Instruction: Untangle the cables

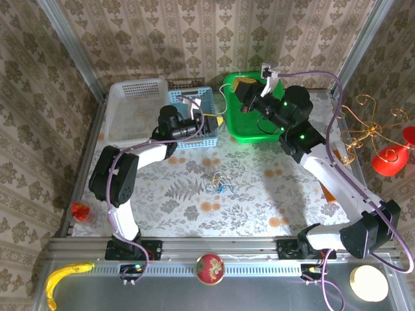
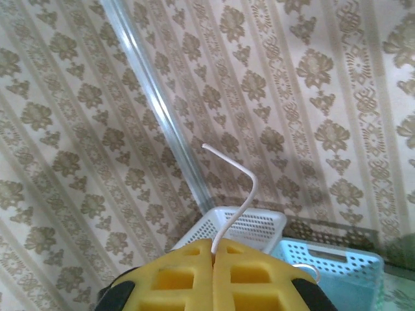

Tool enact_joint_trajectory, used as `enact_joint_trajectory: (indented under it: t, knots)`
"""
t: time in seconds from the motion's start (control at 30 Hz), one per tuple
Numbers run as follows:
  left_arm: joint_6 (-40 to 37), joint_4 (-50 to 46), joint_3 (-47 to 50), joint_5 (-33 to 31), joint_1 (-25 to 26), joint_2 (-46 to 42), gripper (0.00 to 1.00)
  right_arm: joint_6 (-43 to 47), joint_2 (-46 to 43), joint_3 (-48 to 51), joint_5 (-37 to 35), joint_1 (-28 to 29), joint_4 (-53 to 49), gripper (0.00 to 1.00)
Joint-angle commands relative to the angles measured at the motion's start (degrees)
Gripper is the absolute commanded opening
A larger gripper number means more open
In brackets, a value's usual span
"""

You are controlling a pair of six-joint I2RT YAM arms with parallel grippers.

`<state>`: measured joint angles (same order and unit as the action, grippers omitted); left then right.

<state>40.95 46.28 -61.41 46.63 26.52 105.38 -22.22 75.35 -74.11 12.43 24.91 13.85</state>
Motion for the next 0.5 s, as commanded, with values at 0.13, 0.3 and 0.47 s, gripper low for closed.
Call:
enact_joint_trajectory:
  t: [0.13,0.3,0.47]
  knots:
    - [1.3,1.2,4.3,-2.3,-1.7,-6.7,0.87,8.5,5.9,-3.7,-15.2,-0.5,-6.3,0.00]
    - [2.7,-4.5,6.2,-6.5,-1.8,-14.0,1.00,14.0,14.3,-8.1,-24.8,-0.6,-9.8,0.00]
    - [3.4,-15.9,5.6,-13.0,-1.6,-21.4,1.00,16.1,22.3,-13.0,-30.7,-0.9,-13.2,0.00]
